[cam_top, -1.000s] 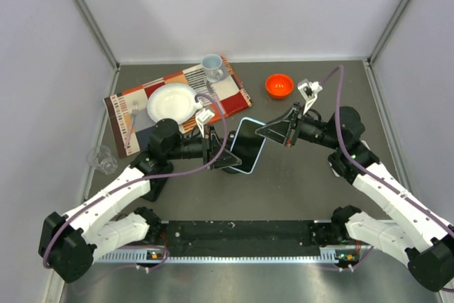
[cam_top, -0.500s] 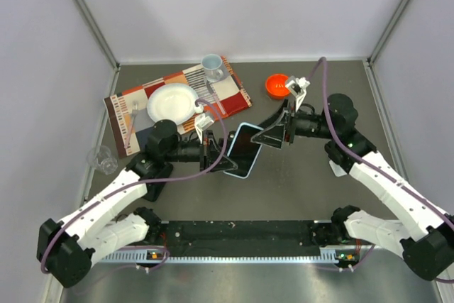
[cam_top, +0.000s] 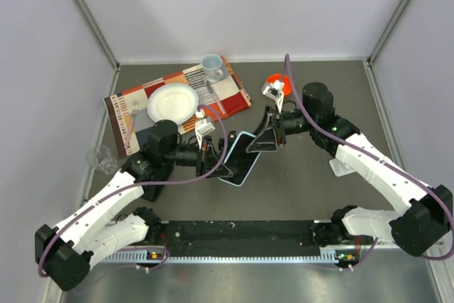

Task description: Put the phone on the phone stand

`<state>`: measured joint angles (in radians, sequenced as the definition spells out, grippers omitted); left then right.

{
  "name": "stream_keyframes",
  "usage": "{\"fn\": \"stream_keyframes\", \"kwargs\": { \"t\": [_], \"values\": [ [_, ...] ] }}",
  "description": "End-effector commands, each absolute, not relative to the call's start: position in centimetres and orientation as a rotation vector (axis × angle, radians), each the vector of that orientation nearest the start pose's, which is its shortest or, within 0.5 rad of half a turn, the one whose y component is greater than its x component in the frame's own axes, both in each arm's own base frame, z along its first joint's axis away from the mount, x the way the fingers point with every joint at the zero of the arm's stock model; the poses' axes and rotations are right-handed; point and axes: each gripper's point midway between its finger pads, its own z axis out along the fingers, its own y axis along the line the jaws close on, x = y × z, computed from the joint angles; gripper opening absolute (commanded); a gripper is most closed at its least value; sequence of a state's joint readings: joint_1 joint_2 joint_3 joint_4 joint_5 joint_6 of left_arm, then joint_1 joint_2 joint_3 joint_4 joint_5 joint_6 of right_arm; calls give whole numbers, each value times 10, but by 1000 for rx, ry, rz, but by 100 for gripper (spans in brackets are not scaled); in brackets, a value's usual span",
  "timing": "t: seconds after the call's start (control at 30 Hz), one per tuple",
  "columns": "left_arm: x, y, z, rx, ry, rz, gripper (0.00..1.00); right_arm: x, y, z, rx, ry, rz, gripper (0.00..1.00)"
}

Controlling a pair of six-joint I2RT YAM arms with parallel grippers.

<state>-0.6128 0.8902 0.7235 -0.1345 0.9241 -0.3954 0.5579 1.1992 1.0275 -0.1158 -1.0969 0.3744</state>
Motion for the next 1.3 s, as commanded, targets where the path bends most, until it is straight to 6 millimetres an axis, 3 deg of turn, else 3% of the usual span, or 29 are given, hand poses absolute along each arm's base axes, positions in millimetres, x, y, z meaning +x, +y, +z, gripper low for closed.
{"fn": "stream_keyframes", "kwargs": {
  "t": [0.0,0.13,0.37,0.57,0.63,0.77,0.8,0.87,0.9,1.0,1.1,1.2,1.27],
  "values": [
    [123,-270,284,976,1667,-1502,0,150,298,330,-1125,1580,1629,38],
    [124,-272,285,986,1667,-1507,0,138,299,327,-1182,1547,1641,38],
    [126,-274,285,992,1675,-1516,0,143,301,318,-1170,1563,1584,32],
    [133,-274,282,964,1704,-1475,0,145,304,310,-1194,1575,1595,0],
    [139,-272,284,927,1713,-1425,0,146,303,305,-1204,1574,1587,0],
    [161,-260,287,790,1748,-1250,25,154,301,305,-1157,1580,1488,0],
    [172,-255,286,733,1757,-1185,39,157,299,305,-1141,1594,1461,0],
    [178,-245,293,677,1734,-1117,46,157,295,308,-1125,1589,1415,0],
    [189,-237,288,605,1759,-1041,55,163,292,307,-1091,1607,1370,0],
    [210,-213,277,439,1816,-874,57,170,280,310,-1006,1642,1272,0],
    [217,-207,262,401,1873,-815,57,184,262,316,-886,1669,1144,0],
    [227,-200,241,321,1958,-741,45,193,246,322,-806,1673,1019,0],
    [234,-194,233,235,1972,-669,43,192,235,333,-764,1635,966,0]
  ]
}}
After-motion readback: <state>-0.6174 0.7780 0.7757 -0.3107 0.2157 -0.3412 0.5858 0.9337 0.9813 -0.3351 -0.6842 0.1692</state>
